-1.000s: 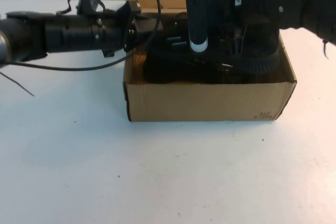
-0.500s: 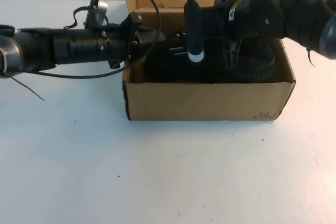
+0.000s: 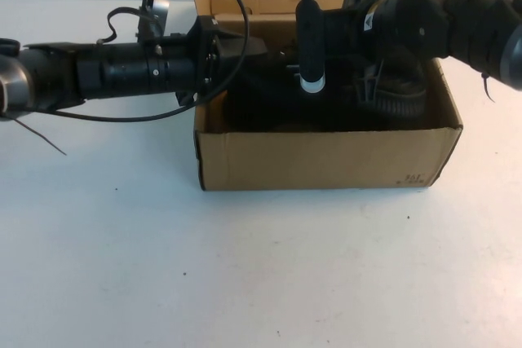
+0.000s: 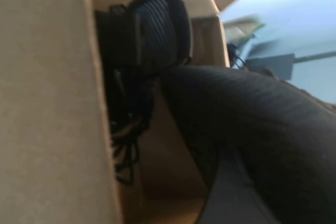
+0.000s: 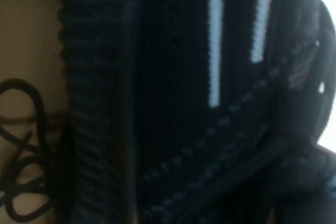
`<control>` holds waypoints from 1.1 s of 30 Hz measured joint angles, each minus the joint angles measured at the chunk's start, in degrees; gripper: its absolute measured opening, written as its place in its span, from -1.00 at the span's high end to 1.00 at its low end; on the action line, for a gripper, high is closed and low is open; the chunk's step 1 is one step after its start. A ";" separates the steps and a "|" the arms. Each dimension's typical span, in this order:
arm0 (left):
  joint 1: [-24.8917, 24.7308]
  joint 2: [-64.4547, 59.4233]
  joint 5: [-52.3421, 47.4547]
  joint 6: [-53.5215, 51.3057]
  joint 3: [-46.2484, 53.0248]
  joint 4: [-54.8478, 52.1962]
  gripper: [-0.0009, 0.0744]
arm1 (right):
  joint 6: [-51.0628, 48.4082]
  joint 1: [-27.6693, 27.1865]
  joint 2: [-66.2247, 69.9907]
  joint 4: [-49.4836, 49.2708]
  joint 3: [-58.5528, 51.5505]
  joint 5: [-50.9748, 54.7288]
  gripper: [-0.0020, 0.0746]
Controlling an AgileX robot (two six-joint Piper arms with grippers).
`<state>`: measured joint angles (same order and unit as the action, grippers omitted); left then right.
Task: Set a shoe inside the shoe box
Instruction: Hand over the shoe
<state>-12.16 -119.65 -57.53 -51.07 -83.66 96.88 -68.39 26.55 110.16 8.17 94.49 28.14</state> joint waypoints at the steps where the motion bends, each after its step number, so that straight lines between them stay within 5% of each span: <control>1: 0.08 0.00 -0.54 0.00 0.00 0.00 0.02 | 0.00 -0.11 0.00 0.00 0.00 0.00 0.92; 10: 0.22 0.00 -3.65 1.08 0.00 0.00 -0.23 | 0.00 -0.46 -0.90 0.23 0.00 0.34 0.92; 24: 0.12 1.56 -5.55 3.33 -1.09 -1.72 -0.30 | 0.00 -1.17 -4.62 -2.52 0.00 0.37 0.92; 33: 0.12 1.56 -6.04 3.90 -1.09 -2.06 -0.67 | 0.00 -1.17 -4.74 -4.57 0.00 0.37 0.92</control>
<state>-12.03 -118.09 -63.57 -47.16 -84.75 94.83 -68.39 25.39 105.42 3.60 94.49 28.51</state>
